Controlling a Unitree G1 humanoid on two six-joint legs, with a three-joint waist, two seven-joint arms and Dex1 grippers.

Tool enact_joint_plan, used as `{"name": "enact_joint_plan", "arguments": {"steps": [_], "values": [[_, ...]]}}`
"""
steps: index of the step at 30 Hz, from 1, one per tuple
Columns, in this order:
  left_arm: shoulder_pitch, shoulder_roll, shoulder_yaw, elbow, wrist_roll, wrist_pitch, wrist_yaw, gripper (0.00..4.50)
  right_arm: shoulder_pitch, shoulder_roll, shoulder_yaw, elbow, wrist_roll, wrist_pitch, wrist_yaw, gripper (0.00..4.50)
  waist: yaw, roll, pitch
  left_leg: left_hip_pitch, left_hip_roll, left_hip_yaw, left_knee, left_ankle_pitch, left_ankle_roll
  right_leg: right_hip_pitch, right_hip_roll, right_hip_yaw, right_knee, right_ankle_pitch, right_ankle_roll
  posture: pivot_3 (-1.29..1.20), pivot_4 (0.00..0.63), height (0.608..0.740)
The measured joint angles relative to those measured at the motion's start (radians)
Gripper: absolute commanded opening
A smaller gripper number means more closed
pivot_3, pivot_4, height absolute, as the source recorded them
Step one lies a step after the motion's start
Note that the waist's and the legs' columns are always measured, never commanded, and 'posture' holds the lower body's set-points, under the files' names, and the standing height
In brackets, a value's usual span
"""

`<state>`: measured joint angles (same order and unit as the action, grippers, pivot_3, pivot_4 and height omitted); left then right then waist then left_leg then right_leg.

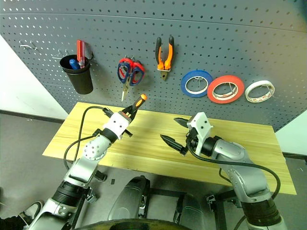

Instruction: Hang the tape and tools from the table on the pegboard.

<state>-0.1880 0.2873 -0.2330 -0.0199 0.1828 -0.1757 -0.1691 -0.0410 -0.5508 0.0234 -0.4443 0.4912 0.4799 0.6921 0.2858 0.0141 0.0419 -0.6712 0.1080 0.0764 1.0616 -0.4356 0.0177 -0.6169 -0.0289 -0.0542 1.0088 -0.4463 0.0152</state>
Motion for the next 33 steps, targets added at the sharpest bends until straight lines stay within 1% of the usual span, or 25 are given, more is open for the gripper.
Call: {"name": "enact_joint_plan", "arguments": {"steps": [12, 19, 23, 27, 30, 33], "values": [[0.017, -0.007, 0.063, 0.006, 0.076, -0.309, 0.116, 0.6, -0.023, 0.047, -0.074, -0.016, 0.133, -0.073, 0.081, 4.5, 0.003, 0.0, 0.0, 0.0, -0.004, 0.0, 0.0, 0.0, 0.0, 0.001, 0.0, 0.0, -0.001, 0.0, 0.0, 0.28, 0.071, 0.629], [0.003, -0.011, 0.1, 0.005, 0.149, -0.48, 0.2, 0.6, -0.048, 0.048, -0.079, -0.005, 0.142, -0.076, 0.092, 4.5, 0.01, 0.0, 0.0, 0.0, -0.005, 0.0, -0.001, 0.0, 0.0, 0.002, 0.0, -0.001, -0.001, 0.0, 0.0, 0.3, 0.064, 0.629], [-0.079, -0.013, 0.118, -0.003, 0.178, -0.546, 0.228, 0.6, -0.064, 0.048, -0.079, 0.022, 0.137, -0.081, 0.101, 4.5, 0.032, 0.0, 0.0, 0.0, -0.005, 0.0, 0.0, 0.0, 0.0, 0.002, -0.001, -0.001, -0.001, 0.0, 0.001, 0.3, 0.058, 0.629], [-0.176, -0.012, 0.162, 0.006, 0.176, -0.548, 0.24, 0.6, -0.078, 0.046, -0.079, 0.042, 0.122, -0.093, 0.109, 4.5, 0.046, 0.0, -0.001, 0.0, -0.006, 0.0, 0.0, 0.0, 0.0, 0.003, -0.001, -0.002, -0.001, 0.0, 0.001, 0.31, 0.054, 0.629], [-0.264, -0.01, 0.205, 0.06, 0.159, -0.525, 0.253, 0.6, -0.085, 0.045, -0.078, 0.058, 0.114, -0.096, 0.116, 4.5, 0.058, 0.0, -0.001, 0.0, -0.007, 0.0, 0.0, 0.0, 0.0, 0.004, -0.001, -0.002, -0.001, 0.0, 0.001, 0.31, 0.052, 0.629], [-0.334, -0.004, 0.25, 0.131, 0.142, -0.499, 0.274, 0.6, -0.085, 0.045, -0.078, 0.061, 0.109, -0.099, 0.121, 4.5, 0.059, 0.0, -0.001, 0.0, -0.007, 0.0, 0.0, 0.0, 0.0, 0.005, -0.001, -0.002, -0.001, 0.0, 0.001, 0.31, 0.049, 0.629]]}}
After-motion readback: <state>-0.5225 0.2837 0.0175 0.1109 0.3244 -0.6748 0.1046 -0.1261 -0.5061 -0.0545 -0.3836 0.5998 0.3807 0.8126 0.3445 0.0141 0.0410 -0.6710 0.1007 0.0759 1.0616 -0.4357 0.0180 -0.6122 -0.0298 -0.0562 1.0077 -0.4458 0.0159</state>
